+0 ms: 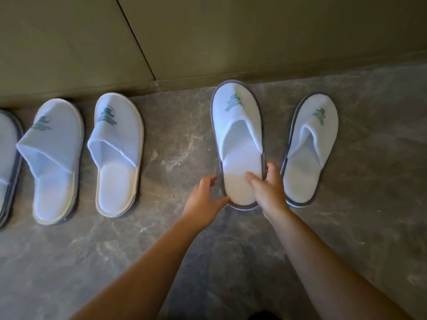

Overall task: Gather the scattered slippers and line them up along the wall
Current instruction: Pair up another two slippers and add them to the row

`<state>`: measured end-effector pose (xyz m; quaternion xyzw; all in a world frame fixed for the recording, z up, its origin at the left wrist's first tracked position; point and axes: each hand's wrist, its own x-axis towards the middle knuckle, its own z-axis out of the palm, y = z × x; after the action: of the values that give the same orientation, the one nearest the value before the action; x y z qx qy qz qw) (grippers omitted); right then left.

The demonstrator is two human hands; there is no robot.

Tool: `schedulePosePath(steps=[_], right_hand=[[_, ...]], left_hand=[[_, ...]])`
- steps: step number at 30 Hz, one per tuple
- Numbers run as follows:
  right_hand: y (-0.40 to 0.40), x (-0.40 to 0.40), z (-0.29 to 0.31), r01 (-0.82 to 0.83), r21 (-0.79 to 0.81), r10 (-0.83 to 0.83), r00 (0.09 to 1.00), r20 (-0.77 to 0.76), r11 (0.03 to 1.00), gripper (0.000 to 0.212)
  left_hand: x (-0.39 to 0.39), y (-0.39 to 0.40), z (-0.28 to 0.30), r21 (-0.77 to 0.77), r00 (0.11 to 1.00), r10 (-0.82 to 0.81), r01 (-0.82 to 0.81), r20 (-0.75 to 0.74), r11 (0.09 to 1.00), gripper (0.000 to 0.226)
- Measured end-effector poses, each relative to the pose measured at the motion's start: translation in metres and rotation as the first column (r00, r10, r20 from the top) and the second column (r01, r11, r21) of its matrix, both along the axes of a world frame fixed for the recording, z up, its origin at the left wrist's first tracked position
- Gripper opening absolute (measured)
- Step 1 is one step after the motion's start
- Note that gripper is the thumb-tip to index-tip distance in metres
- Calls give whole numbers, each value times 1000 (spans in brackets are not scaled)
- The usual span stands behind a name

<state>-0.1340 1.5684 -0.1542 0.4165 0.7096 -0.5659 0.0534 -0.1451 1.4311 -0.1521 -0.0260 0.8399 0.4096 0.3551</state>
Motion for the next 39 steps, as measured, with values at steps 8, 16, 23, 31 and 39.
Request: schedulePosePath(steps=[8, 16, 23, 31, 39], right_hand=[[11, -25, -19, -258, 383, 182, 957, 224, 887, 75], [-18, -1, -34, -505, 498, 374, 861, 343, 705, 104], [-20, 1, -40, -449, 518, 306, 889, 341, 728, 100], [-9, -2, -40, -426, 515, 294, 901, 320, 744, 96], [17, 23, -20, -246, 687, 147, 969, 200, 684, 85]], left_hand=[[-3, -44, -23, -442, 924, -352, 256, -150, 860, 81], [3, -48, -42, -556, 892, -444, 326, -88, 765, 98], [3, -47, -40, -564, 886, -459, 345, -68, 750, 98], [2, -46, -38, -560, 883, -467, 361, -54, 746, 98], [-3, -17, -31, -479, 858, -472, 333, -202, 812, 86]])
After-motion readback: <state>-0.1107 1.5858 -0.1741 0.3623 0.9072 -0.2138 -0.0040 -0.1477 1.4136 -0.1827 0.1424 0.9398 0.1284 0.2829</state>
